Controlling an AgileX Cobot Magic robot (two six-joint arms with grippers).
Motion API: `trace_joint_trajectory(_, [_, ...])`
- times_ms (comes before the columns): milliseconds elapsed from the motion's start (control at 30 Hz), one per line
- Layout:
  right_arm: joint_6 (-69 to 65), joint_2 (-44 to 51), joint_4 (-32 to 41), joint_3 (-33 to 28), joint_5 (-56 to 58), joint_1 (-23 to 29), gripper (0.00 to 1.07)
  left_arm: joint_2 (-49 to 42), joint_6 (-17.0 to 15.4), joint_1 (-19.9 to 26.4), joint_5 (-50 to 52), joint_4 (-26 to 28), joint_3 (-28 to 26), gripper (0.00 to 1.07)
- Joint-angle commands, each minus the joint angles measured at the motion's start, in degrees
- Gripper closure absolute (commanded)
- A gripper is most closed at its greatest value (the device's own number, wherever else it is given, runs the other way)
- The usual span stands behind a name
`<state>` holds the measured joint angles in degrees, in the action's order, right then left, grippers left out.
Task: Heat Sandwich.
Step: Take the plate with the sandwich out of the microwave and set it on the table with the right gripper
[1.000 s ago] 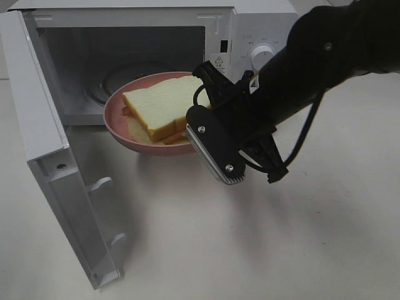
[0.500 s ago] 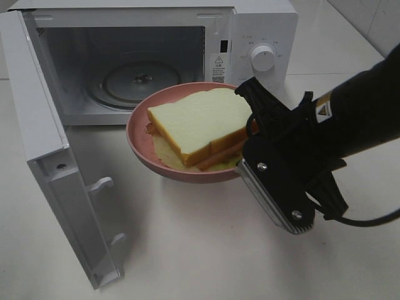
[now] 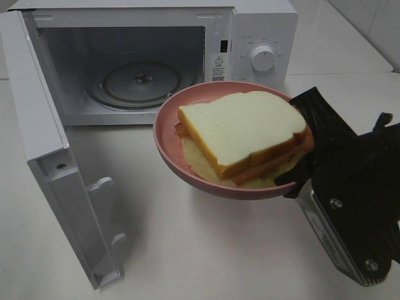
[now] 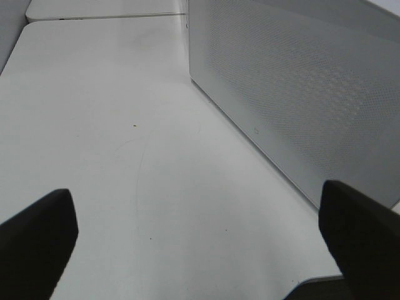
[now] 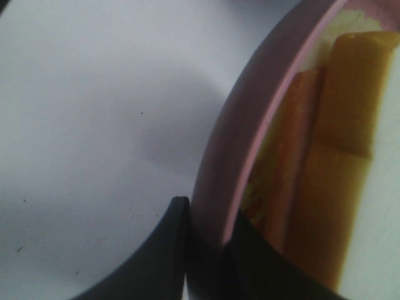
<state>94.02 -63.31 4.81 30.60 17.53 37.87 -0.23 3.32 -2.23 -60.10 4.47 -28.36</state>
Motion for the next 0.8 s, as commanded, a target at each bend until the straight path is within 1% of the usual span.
trace_joint_trajectory(33, [-1.7,3.6,-0.5,-1.2,-0.7,-0.2,1.07,-1.2,0.0,0.2,0.7,0.1,0.2,0.09])
trace_joint_trajectory(367, [-5.1,11.6,-4.8,-3.4,4.0,-0.2,1.07,-1.2,0.0,0.2,0.7,0.1,0.2,0.09])
trace_joint_trajectory(500, [-8.9,16.2,-8.8,-3.4,9.3,-0.2,1.07,-1.2,0.0,0.2,0.7,0.1,0.2,0.09])
trace_joint_trajectory(667, [-11.3,18.3,-10.5,-3.4,11.1,-0.2,1.07,-1.2,0.0,0.2,0.7,0.1,0.2,0.09])
trace_joint_trajectory(800, [-16.2,20.6,-14.6,-3.4,15.9,-0.2,1.07,-1.2,0.0,0.2,0.7,0.1,0.2,0.09])
